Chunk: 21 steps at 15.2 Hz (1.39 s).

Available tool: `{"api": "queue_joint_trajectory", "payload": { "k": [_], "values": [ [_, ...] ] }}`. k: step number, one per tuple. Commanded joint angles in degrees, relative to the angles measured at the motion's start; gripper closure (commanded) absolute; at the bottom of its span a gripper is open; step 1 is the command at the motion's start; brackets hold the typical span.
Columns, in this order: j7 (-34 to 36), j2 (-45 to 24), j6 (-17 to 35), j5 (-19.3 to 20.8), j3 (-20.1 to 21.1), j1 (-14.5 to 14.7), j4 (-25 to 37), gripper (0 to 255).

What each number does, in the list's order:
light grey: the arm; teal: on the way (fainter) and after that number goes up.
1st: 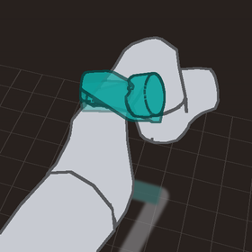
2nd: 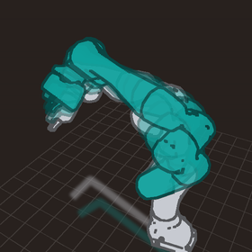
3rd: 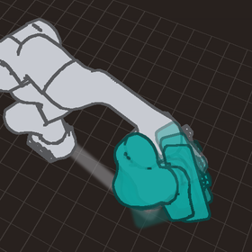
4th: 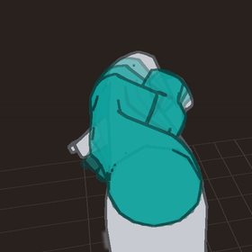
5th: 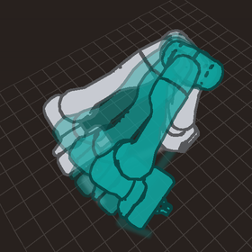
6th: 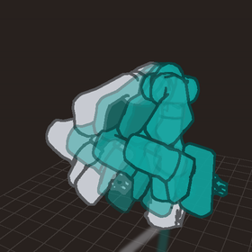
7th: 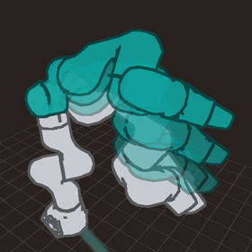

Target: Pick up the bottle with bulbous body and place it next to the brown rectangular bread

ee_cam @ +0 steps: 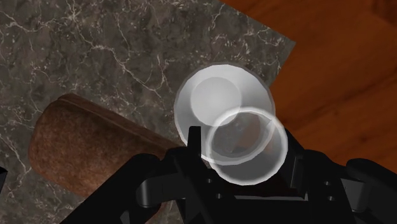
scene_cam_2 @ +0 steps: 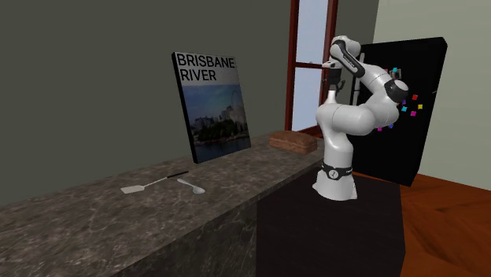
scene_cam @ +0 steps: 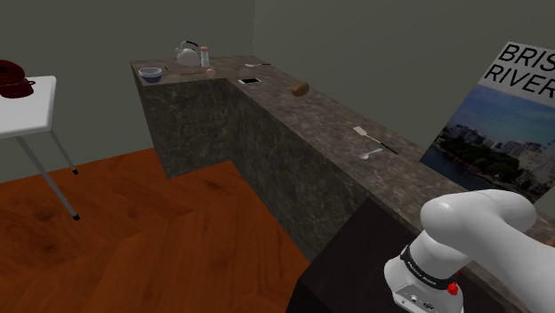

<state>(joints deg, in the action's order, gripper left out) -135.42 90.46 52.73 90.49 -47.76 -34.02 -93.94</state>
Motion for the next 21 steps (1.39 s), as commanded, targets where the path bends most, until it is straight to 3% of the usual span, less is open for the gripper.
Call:
{"api": "queue_joint_trajectory", "payload": {
  "k": [1,21],
  "values": [
    [0.3,1.2,0.5,0.4,-0.5,-0.6,-1.5,255],
    [1.1,11.7,5.5,5.7,-7.3,-6.3,-12.9,255]
  ]
}}
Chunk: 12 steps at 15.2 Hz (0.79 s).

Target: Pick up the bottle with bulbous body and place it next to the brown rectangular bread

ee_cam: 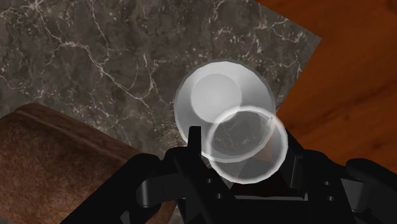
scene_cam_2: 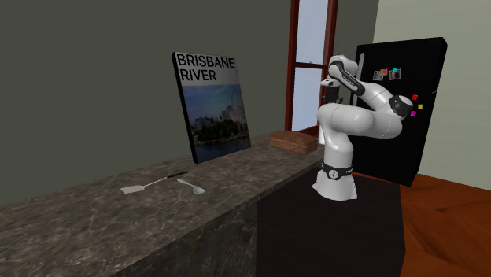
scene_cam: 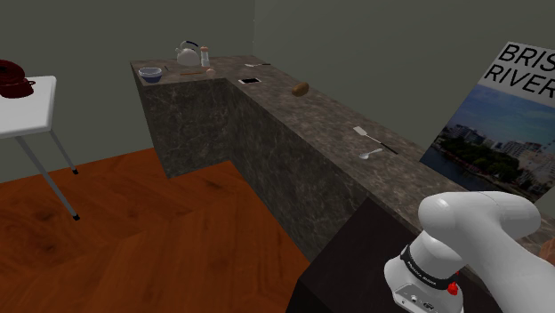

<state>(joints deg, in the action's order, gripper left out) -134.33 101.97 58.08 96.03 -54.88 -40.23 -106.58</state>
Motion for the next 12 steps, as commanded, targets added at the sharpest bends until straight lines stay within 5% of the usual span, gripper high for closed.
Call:
{"api": "queue_joint_trajectory", "payload": {
  "k": [1,6,7,12],
  "values": [
    [0.0,0.2,0.1,0.1,-0.1,-0.1,-0.2,255],
    [0.0,0.2,0.1,0.1,-0.1,-0.1,-0.2,255],
    [0.0,0.2,0.1,0.1,-0.1,-0.1,-0.2,0],
    [0.0,0.2,0.1,0.1,-0.1,-0.1,-0.2,0]
  ]
}}
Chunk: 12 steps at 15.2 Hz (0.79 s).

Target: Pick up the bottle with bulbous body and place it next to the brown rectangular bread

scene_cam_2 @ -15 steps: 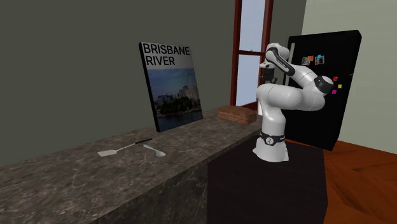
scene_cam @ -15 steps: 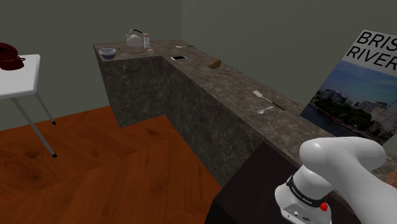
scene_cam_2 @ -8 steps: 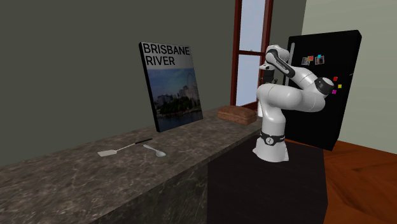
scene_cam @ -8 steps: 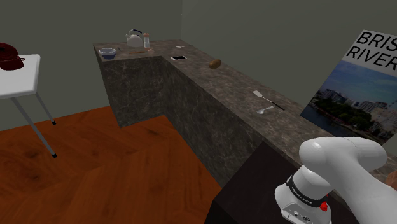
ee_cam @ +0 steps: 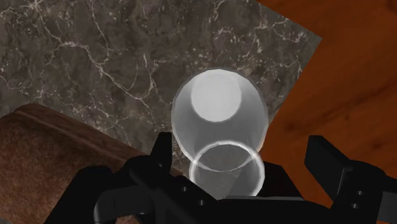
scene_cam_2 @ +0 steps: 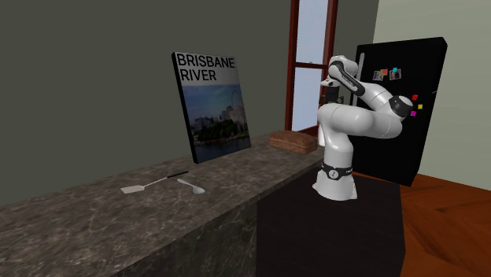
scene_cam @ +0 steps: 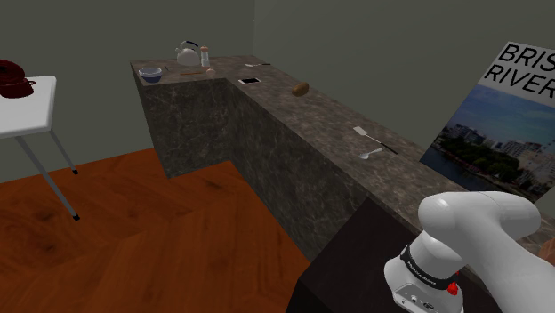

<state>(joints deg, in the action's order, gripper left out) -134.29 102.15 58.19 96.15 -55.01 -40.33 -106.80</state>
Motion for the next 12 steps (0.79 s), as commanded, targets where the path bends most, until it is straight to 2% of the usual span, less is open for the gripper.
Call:
{"api": "queue_joint_trajectory", "payload": {
  "k": [1,4,12],
  "values": [
    [0.1,-1.2,-0.8,-0.9,1.1,0.6,1.0,0],
    [0.2,-4.7,-2.8,-3.3,3.9,2.4,4.3,0],
    [0.3,-4.7,-2.8,-3.3,3.9,2.4,4.3,0]
  ]
}}
